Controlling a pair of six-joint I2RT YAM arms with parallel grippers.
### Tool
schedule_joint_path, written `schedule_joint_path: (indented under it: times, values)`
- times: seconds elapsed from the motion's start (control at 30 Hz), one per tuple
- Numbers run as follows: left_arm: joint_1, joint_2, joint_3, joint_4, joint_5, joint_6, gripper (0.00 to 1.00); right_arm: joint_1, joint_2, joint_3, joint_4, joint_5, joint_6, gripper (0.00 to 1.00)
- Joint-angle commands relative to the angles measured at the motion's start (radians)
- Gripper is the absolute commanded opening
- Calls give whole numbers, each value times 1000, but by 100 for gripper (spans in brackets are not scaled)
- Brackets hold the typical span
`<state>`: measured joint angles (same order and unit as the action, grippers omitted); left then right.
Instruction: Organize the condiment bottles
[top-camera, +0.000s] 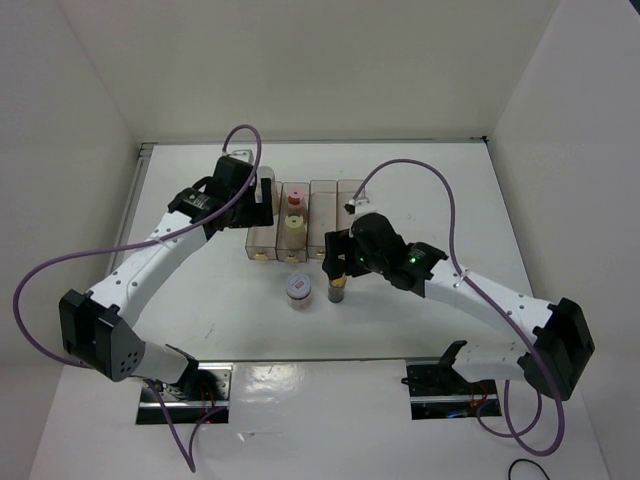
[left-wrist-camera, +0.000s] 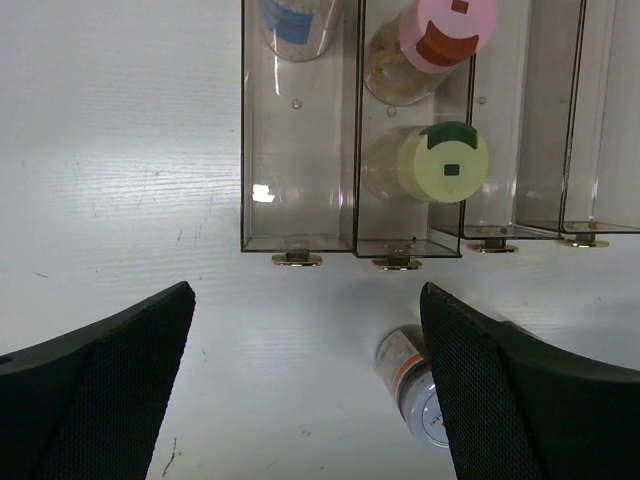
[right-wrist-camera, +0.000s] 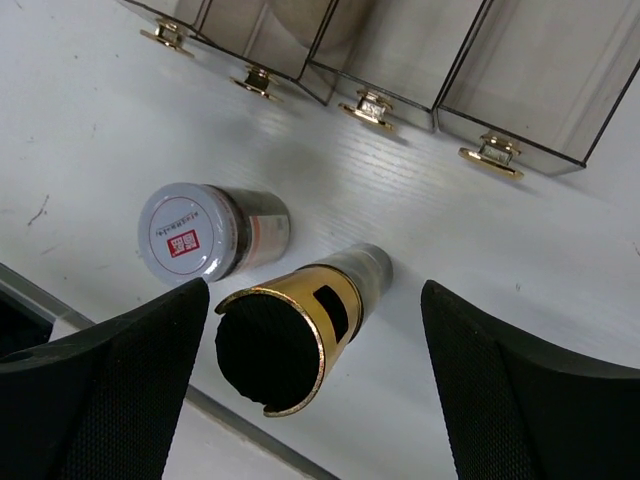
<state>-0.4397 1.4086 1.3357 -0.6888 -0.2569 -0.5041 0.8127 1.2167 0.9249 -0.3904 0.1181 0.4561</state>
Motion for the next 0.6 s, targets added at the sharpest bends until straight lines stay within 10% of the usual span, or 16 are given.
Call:
schedule_joint_path:
  times: [0.0, 0.57]
  values:
    - [9, -22, -15, 43, 18, -14, 99, 32, 27, 48, -36, 61, 21, 90]
    - [18, -13, -24, 43, 27, 4, 99, 75, 93, 84, -47, 146, 21, 44]
